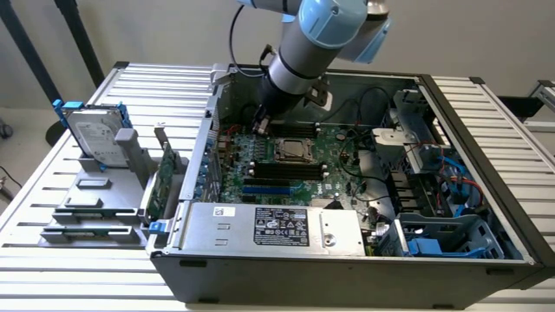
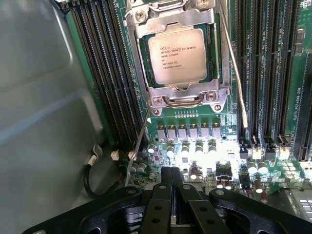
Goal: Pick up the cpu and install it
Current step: 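Install the first cpu locking lever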
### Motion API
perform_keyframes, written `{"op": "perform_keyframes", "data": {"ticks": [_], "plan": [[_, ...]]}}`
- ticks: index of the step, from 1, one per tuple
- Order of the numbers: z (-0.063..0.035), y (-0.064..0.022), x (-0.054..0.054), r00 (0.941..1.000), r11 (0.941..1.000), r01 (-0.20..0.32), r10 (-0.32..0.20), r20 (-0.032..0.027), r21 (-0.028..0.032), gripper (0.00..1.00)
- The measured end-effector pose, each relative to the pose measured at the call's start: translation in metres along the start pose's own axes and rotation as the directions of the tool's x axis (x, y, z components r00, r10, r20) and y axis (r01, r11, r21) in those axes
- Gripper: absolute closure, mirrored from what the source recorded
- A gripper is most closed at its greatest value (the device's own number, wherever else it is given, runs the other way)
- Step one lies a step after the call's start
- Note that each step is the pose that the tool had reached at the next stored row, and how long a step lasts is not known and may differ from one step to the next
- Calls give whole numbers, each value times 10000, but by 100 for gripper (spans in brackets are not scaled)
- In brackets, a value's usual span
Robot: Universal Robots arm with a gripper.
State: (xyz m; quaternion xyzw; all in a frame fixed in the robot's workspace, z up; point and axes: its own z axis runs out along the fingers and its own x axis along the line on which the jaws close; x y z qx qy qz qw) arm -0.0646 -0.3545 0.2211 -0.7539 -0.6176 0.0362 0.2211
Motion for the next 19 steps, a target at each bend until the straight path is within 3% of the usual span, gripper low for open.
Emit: {"op": "perform_keyframes", "data": {"ticks": [3, 6, 15, 19], "plan": [[-1, 0, 0, 9992, 9993, -371, 370, -157, -79, 89], [-10, -5, 1, 9975, 9979, -644, 641, -302, -101, 89], [-96, -39, 6, 9922, 9961, -882, 880, -882, 16, 89], [-119, -48, 7, 9887, 9949, -1005, 1005, -1110, 57, 89]]}}
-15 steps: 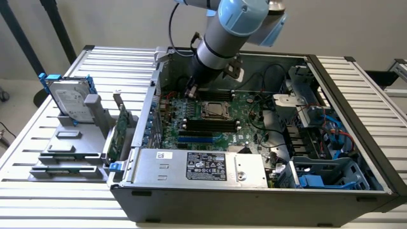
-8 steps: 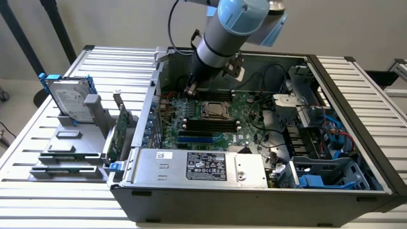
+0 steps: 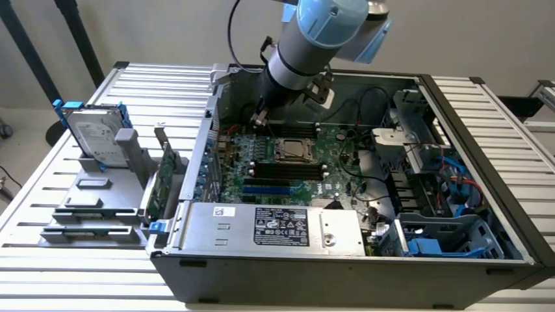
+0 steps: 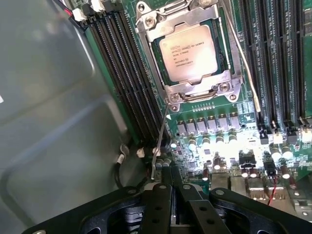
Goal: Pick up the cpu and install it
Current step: 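Install the first cpu locking lever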
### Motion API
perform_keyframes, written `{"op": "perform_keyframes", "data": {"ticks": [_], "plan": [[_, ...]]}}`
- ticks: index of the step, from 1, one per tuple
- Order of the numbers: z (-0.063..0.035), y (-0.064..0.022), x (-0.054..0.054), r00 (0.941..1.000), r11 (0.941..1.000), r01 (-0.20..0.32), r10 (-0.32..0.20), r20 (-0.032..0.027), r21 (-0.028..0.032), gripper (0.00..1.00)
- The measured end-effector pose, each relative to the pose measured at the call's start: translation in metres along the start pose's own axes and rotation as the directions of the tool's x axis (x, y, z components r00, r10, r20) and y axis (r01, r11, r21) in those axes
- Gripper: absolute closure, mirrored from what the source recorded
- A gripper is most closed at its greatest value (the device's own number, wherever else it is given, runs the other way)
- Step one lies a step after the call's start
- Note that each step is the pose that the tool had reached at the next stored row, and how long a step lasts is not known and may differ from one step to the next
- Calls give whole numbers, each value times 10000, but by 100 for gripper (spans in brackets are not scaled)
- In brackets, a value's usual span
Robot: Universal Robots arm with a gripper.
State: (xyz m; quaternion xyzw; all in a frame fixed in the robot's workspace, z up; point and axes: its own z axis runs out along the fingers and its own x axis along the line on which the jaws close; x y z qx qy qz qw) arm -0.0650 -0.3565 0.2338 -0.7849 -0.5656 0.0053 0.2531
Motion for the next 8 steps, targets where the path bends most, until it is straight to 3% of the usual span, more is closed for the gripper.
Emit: {"op": "perform_keyframes", "data": {"ticks": [3, 8], "plan": [[-6, -3, -1, 9999, 10000, -80, 80, -96, 13, 89], [4, -34, -15, 9999, 9999, -134, 135, -107, 41, 89]]}}
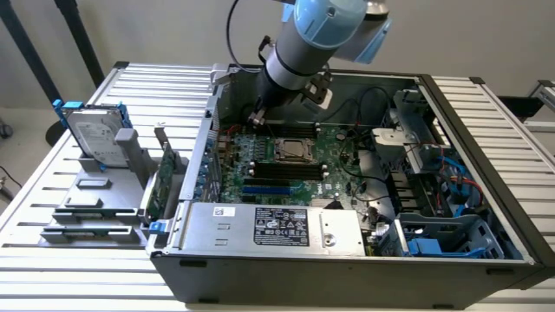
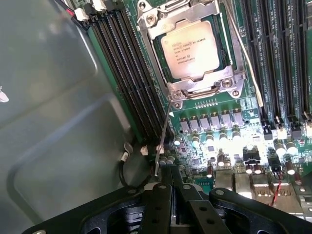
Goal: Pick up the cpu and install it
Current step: 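Install the first cpu locking lever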
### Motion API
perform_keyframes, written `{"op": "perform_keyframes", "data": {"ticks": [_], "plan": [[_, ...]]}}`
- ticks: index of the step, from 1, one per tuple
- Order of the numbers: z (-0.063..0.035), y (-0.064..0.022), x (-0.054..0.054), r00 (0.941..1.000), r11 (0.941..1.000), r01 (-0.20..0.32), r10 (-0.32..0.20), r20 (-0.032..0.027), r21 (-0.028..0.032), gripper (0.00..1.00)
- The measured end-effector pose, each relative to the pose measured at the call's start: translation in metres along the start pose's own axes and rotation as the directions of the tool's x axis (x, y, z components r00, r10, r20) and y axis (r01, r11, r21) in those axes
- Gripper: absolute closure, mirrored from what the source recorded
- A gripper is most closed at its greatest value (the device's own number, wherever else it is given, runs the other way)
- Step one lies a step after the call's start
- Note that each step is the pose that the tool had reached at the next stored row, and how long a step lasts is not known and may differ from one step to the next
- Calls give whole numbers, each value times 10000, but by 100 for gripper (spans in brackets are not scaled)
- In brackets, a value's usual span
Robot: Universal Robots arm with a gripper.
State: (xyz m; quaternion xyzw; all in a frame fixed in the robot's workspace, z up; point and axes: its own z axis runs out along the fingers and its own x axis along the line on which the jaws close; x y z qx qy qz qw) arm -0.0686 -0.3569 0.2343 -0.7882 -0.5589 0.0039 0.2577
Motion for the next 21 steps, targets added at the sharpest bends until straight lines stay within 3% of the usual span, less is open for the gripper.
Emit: {"op": "perform_keyframes", "data": {"ticks": [3, 5, 21], "plan": [[10, -34, -14, 10000, 10000, -23, 23, -5, 3, 89], [12, -47, -19, 10000, 10000, -87, 87, -45, -14, 89], [-57, -98, -1, 9905, 9915, -1245, 1221, -631, -366, 89]]}}
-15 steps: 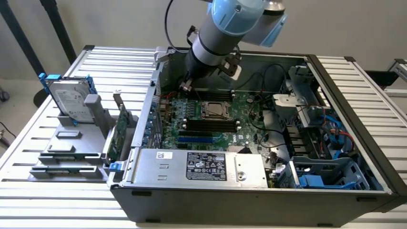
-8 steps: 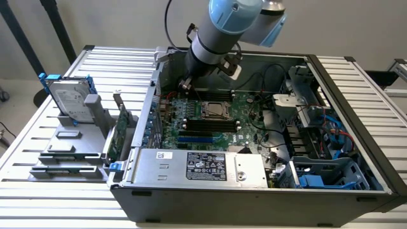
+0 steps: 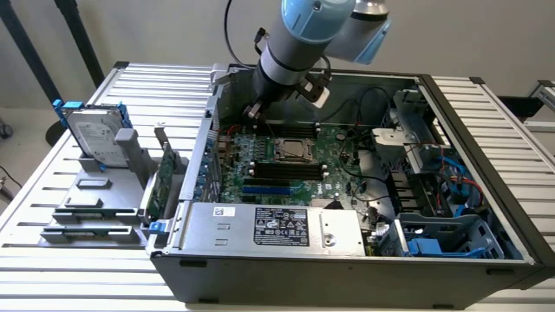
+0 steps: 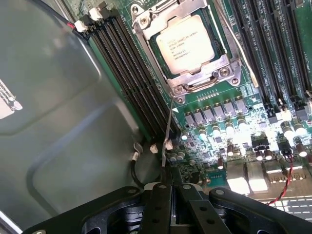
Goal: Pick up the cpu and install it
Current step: 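Install the first cpu locking lever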
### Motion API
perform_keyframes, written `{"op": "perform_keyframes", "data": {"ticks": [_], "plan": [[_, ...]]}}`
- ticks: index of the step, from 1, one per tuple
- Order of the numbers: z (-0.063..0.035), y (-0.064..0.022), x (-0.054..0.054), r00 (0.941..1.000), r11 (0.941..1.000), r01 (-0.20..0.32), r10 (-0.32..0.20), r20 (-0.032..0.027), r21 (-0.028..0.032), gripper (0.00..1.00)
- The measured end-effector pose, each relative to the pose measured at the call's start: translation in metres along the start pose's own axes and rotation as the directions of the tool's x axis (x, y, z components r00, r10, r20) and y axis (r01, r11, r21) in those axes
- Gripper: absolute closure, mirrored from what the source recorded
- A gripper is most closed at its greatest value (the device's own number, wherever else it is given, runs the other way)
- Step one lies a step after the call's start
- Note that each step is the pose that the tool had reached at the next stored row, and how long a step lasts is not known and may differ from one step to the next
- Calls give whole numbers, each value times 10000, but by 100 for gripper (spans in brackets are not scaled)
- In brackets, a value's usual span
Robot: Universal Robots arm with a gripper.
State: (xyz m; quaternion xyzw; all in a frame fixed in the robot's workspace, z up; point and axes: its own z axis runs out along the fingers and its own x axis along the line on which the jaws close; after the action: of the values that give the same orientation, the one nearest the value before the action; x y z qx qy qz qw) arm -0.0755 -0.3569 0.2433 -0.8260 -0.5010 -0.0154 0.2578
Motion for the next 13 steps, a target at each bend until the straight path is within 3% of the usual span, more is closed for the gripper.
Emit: {"op": "perform_keyframes", "data": {"ticks": [6, 13], "plan": [[-9, -4, 3, 9990, 9989, -405, 401, -179, -216, 89], [-33, -3, 16, 9975, 9970, -667, 657, -266, -402, 89]]}}
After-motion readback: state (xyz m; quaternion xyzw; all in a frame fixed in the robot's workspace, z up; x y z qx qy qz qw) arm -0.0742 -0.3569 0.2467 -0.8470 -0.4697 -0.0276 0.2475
